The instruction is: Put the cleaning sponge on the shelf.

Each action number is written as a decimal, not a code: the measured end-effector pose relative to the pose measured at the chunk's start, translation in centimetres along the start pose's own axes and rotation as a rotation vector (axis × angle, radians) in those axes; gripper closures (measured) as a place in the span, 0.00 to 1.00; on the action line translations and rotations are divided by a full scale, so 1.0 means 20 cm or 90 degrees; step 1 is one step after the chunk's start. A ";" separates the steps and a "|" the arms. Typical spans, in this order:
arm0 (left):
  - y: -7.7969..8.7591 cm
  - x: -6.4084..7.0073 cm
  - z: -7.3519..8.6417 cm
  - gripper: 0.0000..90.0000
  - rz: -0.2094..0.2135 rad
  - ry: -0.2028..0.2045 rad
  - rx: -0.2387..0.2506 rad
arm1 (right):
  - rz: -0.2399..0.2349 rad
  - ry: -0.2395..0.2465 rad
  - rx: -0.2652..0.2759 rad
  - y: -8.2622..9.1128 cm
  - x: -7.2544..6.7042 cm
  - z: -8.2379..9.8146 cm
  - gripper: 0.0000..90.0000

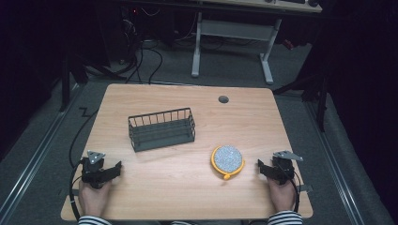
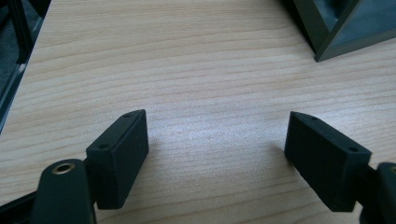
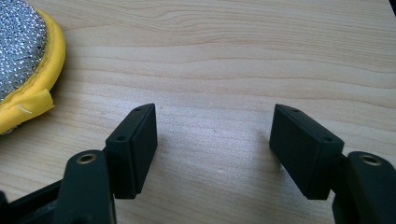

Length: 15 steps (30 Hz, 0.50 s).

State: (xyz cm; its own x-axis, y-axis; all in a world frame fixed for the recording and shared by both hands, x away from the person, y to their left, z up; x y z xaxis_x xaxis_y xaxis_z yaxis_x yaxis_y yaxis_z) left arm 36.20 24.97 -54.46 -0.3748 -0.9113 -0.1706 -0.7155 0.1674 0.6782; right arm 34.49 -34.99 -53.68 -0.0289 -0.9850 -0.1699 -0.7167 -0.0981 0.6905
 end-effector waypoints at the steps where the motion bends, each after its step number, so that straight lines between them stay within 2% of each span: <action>1: 0.00 0.00 0.00 0.25 0.000 0.000 0.000 | 0.000 0.000 0.000 0.00 0.00 0.00 0.36; 15: 0.00 0.00 0.00 0.23 0.006 -0.005 -0.001 | -0.002 0.000 0.000 0.00 0.00 0.00 0.35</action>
State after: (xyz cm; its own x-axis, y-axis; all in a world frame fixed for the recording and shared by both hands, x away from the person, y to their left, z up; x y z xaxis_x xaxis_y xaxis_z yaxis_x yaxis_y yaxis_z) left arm 36.30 24.91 -54.46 -0.3856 -0.9069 -0.1697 -0.7111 0.1749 0.6810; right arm 34.49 -34.98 -53.69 -0.0259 -0.9848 -0.1717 -0.7171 -0.1013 0.6896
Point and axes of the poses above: each handheld gripper's, and its own axes: y roughly backward along the jaws, z roughly out of its underside, x roughly to its right, the point moved 1 cm from there along -y, roughly forward along the jaws, and after that the axes turned 15 degrees about -y, right-handed, at the moved point
